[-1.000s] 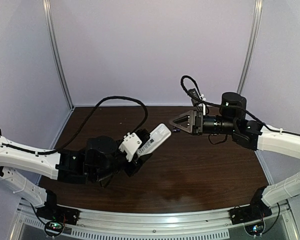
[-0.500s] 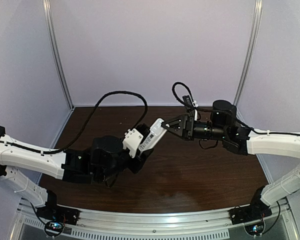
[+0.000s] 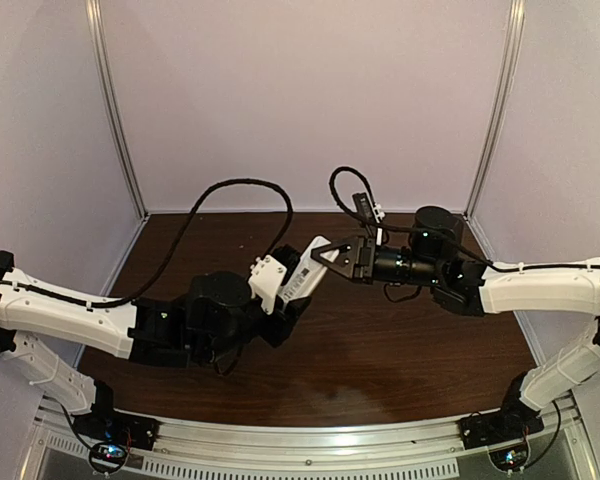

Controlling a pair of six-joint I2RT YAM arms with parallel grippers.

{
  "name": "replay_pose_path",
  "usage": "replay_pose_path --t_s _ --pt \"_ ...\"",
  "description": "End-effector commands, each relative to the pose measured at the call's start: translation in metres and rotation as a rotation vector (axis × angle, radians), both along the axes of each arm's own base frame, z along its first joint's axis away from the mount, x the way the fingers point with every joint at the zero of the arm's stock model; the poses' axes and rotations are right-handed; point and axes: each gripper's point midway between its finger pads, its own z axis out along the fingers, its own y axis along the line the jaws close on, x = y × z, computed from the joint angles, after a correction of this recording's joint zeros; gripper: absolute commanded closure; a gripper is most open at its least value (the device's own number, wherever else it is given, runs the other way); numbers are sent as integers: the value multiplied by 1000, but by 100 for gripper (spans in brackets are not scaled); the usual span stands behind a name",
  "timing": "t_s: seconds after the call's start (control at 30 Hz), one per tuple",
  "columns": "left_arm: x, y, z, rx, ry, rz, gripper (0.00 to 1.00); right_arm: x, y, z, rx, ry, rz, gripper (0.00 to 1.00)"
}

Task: Load the batteries into the remote control
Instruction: Pass from the left arm to the right, then remove the battery cover from the remote control.

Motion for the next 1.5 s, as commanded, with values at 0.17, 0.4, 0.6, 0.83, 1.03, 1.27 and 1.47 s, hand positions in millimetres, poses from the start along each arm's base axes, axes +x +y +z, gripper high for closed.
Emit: replay_pose_path --t_s 0.17,0.4,0.6,0.83,1.03,1.27,1.47 --pt "1 -7 18 -95 -2 9 85 11 5 -5 7 12 -38 67" --pt "0 -8 17 -90 -5 -4 73 12 7 -6 9 25 -33 86" --pt "-8 7 25 -102 -44 -50 22 14 2 -13 8 47 -17 99" --pt "-25 35 42 8 -99 -163 3 9 -11 -24 -45 59 40 100" --pt "-47 42 35 210 -208 -346 4 -5 -15 -31 -116 67 124 100" --pt "-62 24 1 416 -278 -537 15 -21 -11 -40 -120 138 229 100" --pt "-62 14 -7 452 -293 -568 18 -28 -11 -53 -146 181 264 100"
